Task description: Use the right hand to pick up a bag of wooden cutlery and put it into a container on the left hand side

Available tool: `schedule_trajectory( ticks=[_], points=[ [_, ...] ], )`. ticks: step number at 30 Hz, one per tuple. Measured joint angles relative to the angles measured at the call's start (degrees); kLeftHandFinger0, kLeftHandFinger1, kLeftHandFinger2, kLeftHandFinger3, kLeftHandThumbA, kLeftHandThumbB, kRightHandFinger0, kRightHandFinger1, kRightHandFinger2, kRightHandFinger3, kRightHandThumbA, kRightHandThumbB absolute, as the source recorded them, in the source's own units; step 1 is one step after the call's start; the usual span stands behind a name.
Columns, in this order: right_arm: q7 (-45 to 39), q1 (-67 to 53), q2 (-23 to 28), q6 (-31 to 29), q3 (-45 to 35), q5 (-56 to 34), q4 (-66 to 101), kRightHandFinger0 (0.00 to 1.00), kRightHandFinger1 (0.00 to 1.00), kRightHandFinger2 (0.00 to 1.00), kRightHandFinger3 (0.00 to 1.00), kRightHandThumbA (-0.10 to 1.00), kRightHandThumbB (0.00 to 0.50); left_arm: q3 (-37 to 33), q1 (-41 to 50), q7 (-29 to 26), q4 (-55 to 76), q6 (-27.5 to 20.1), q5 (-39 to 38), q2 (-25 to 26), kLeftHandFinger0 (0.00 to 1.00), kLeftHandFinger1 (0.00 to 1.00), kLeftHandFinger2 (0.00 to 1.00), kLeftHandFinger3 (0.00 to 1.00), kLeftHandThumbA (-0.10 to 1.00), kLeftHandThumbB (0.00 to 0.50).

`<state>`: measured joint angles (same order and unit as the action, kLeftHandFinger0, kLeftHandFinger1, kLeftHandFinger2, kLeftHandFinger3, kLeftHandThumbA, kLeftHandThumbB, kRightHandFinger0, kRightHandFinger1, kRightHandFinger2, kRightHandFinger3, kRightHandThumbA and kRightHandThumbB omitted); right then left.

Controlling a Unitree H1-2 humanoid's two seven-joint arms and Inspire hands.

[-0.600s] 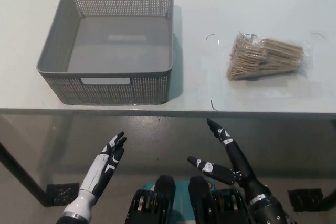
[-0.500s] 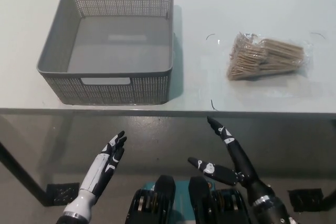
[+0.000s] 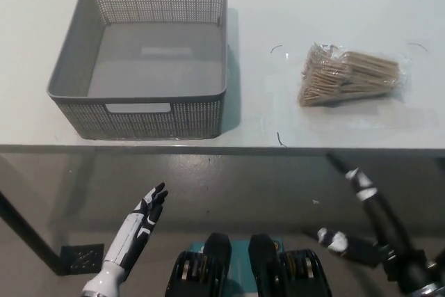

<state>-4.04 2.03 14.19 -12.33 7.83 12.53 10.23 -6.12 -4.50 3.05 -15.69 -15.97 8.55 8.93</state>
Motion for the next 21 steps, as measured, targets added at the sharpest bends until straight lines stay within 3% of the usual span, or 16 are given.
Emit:
schedule_trajectory(
  ticks=[5, 8, 10, 13, 21],
  points=[
    [-1.1, 6.1, 4.6, 5.2, -3.6, 2.3, 3.0, 1.0, 1.0, 1.0, 1.0, 0.98, 0.472, 0.1, 0.0, 0.3, 0.0, 0.0, 0.0, 0.0, 1.0, 1.0, 1.0, 1.0, 1.0, 0.287],
    [-2.2, 11.5, 8.5, 8.7, -4.7, 4.7, 3.8, 1.0, 1.0, 1.0, 1.0, 0.86, 0.467, 0.1, 0.0, 0.3, 0.0, -0.1, -0.1, 0.0, 1.0, 1.0, 1.0, 1.0, 1.0, 0.287],
    [-3.3, 15.2, 11.0, 11.2, -5.1, 6.0, 3.8, 1.0, 1.0, 1.0, 1.0, 0.83, 0.499, 0.1, 0.0, 0.4, 0.0, -0.1, -0.3, 0.0, 1.0, 1.0, 1.0, 1.0, 1.0, 0.29],
    [-5.3, 21.6, 15.1, 15.0, -5.1, 8.1, 2.8, 1.0, 1.0, 1.0, 1.0, 0.68, 0.496, 0.1, 0.1, 0.4, 0.0, -0.1, -0.4, 0.0, 1.0, 1.0, 1.0, 1.0, 1.0, 0.291],
    [-12.0, 38.0, 21.9, 21.3, 0.9, 12.5, -10.0, 1.0, 1.0, 1.0, 1.0, 0.74, 0.5, 0.0, 0.0, 0.6, -0.1, -0.3, -0.5, 0.0, 1.0, 1.0, 1.0, 1.0, 1.0, 0.276]
  ],
)
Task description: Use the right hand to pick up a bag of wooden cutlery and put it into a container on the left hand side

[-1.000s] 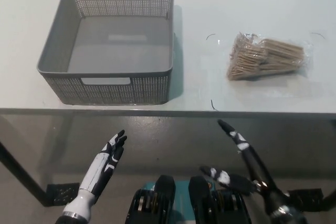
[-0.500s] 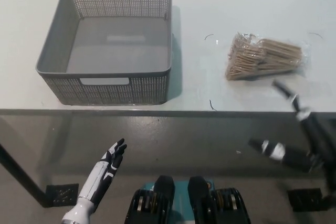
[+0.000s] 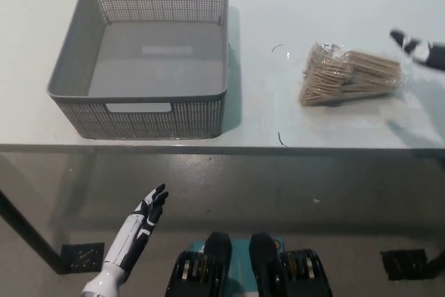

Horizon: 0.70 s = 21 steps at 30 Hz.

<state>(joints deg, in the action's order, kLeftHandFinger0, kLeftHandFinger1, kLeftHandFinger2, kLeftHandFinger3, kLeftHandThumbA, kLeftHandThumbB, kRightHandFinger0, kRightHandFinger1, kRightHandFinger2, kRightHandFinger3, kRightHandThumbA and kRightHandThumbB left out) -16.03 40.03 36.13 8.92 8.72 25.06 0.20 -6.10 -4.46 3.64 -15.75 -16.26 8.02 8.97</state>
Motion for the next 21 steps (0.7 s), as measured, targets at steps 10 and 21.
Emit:
schedule_trajectory(
  ticks=[10, 21],
  points=[
    [-9.0, 16.7, 0.9, 0.2, 14.1, 5.1, -22.0, 1.0, 1.0, 1.0, 1.0, 0.74, 0.5, -0.2, -0.3, 0.9, -0.3, -0.3, 0.0, 0.1, 1.0, 1.0, 1.0, 1.0, 1.0, 0.276],
    [-15.5, 24.2, -1.6, -5.4, 23.0, 7.3, -39.2, 1.0, 1.0, 1.0, 1.0, 0.7, 0.5, -0.2, -0.4, 1.5, -0.4, -0.6, 0.2, 0.1, 1.0, 1.0, 1.0, 1.0, 1.0, 0.276]
  ],
)
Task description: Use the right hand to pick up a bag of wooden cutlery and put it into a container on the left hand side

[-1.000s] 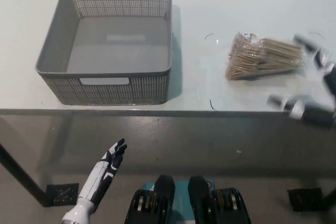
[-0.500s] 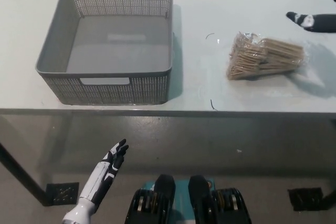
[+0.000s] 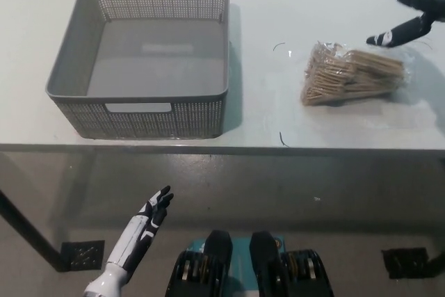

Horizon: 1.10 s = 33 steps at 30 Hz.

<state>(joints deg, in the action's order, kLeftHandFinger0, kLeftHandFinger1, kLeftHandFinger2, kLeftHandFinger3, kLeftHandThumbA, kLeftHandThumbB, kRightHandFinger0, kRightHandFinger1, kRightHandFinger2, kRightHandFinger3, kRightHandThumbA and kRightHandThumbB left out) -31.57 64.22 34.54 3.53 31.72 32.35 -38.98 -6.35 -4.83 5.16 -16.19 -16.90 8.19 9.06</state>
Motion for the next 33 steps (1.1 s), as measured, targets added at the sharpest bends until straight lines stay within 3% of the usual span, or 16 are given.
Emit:
schedule_trajectory(
  ticks=[12, 24, 33],
  points=[
    [-4.7, 2.0, -1.3, -4.4, 1.1, 0.1, -5.1, 1.0, 1.0, 1.0, 1.0, 0.71, 0.5, -0.4, -1.1, 0.5, 0.0, -0.1, 0.4, 0.7, 1.0, 1.0, 1.0, 1.0, 1.0, 0.268],
    [-7.2, 2.9, -3.0, -7.3, 1.6, 0.8, -10.8, 1.0, 1.0, 1.0, 1.0, 0.65, 0.5, -1.0, -1.3, 1.4, 0.0, -0.1, 0.5, 1.5, 1.0, 1.0, 1.0, 1.0, 1.0, 0.301],
    [-7.2, 2.8, -5.2, -8.8, 3.6, 2.6, -16.2, 1.0, 1.0, 1.0, 1.0, 0.68, 0.5, -1.6, -1.6, 2.2, 0.1, -0.1, 0.5, 1.9, 1.0, 1.0, 1.0, 1.0, 1.0, 0.332]
  ],
)
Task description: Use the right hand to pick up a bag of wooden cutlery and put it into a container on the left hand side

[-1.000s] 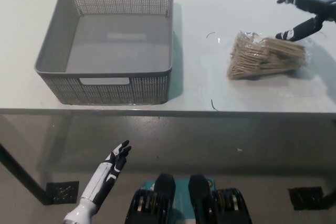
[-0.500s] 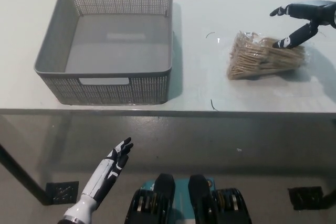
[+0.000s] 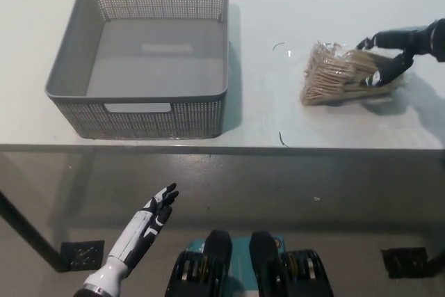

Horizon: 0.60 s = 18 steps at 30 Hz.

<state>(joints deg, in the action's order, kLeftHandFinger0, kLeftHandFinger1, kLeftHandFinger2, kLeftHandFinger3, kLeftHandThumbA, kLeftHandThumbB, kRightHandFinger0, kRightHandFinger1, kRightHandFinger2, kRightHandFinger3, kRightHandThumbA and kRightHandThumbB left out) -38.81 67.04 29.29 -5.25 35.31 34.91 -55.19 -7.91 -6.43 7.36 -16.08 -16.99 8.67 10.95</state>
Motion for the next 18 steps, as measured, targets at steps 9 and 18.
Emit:
schedule_trajectory(
  ticks=[9, 18],
  points=[
    [1.6, 0.8, -1.2, -3.5, 1.0, 1.0, -7.3, 1.0, 1.0, 1.0, 1.0, 0.66, 0.5, -0.8, -0.8, 0.8, 0.0, 0.0, 0.0, 0.5, 1.0, 1.0, 1.0, 1.0, 1.0, 0.362],
    [3.8, 1.2, -2.7, -4.6, 1.4, 1.6, -11.8, 1.0, 1.0, 1.0, 1.0, 0.61, 0.5, -1.2, -2.6, 2.2, -0.1, 0.0, -0.1, 1.0, 1.0, 1.0, 1.0, 1.0, 1.0, 0.361]
  ],
)
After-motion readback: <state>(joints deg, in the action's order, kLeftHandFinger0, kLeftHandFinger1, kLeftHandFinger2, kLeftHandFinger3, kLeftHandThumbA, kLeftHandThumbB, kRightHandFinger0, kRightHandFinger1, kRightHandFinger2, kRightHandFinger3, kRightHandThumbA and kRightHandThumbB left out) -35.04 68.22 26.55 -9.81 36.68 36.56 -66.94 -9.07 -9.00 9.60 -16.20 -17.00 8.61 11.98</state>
